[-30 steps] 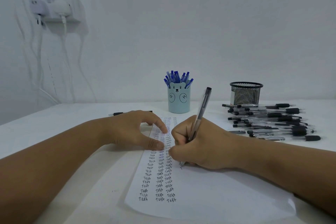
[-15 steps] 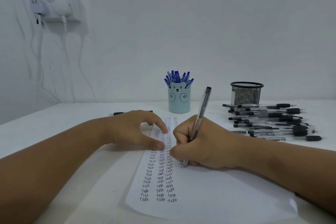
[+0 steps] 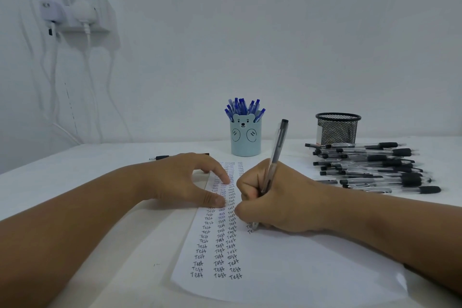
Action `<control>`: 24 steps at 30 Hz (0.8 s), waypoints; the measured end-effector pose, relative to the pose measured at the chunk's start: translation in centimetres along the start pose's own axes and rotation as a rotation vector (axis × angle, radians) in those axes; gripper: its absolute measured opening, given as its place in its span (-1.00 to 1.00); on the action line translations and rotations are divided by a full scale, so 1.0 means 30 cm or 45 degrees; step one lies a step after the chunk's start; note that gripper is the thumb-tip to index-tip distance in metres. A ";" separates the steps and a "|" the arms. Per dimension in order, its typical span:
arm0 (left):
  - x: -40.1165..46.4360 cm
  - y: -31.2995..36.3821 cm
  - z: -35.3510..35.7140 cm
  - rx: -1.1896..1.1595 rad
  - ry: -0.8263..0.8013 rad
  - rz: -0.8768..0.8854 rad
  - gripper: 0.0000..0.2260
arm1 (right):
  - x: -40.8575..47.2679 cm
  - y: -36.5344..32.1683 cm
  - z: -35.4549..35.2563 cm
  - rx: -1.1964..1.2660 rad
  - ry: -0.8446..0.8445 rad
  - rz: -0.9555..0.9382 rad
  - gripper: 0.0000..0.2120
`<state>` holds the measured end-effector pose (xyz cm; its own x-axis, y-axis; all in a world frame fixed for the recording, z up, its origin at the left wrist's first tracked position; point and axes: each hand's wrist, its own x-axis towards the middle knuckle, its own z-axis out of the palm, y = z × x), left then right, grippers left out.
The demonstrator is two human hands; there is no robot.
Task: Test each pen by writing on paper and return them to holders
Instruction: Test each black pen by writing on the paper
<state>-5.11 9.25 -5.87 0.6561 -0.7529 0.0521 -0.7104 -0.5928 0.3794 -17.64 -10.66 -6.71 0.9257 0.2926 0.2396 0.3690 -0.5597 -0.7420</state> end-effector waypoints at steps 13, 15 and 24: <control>-0.002 -0.004 0.000 0.002 -0.009 0.005 -0.41 | 0.003 0.007 0.002 -0.024 0.024 -0.014 -0.58; -0.002 -0.004 0.000 -0.007 -0.012 0.014 -0.42 | 0.003 0.007 0.000 -0.032 0.014 -0.008 -0.57; -0.001 -0.004 -0.001 -0.016 -0.014 0.013 -0.42 | 0.005 0.009 0.000 -0.026 0.003 -0.011 -0.59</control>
<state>-5.02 9.34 -5.89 0.6461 -0.7619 0.0460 -0.7137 -0.5816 0.3903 -17.40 -10.78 -6.86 0.9227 0.2957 0.2473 0.3785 -0.5729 -0.7270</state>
